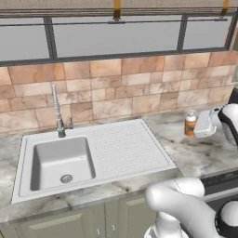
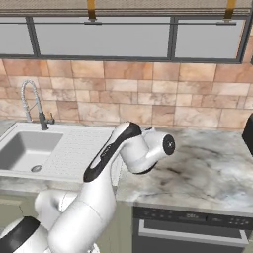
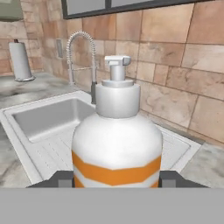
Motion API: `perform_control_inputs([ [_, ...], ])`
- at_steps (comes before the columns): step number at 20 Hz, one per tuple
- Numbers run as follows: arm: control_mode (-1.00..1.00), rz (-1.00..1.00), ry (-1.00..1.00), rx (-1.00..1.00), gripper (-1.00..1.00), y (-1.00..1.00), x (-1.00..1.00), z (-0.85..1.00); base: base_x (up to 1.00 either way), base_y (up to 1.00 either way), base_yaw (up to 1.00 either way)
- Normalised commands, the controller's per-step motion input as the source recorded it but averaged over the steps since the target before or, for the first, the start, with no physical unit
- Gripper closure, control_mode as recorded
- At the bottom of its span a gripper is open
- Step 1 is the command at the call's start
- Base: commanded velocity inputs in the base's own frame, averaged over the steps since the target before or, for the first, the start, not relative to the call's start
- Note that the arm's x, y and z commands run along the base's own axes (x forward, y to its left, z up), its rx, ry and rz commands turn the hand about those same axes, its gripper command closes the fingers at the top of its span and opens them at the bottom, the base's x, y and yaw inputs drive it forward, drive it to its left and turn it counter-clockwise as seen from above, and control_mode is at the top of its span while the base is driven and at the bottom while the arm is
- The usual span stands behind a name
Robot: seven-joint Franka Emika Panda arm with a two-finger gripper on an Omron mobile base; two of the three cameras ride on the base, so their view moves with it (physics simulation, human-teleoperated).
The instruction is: Locate and retrieve the soap dispenser and sponge from the cabinet. Place them next to the sink.
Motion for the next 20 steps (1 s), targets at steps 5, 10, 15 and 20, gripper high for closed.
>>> perform_control_inputs([
  [5, -1.00, 0.17, 0.00, 0.01, 1.00, -0.09, 0.36, -0.20, 0.00, 0.00, 0.00],
  [10, -1.00, 0.15, 0.00, 0.00, 1.00, -0.12, 0.36, -0.24, 0.00, 0.00, 0.00],
  [15, -1.00, 0.17, 0.00, 0.01, 1.00, 0.00, 0.49, -0.31, 0.00, 0.00, 0.00],
  [20, -1.00, 0.17, 0.00, 0.02, 1.00, 0.00, 0.47, -0.29, 0.00, 0.00, 0.00],
])
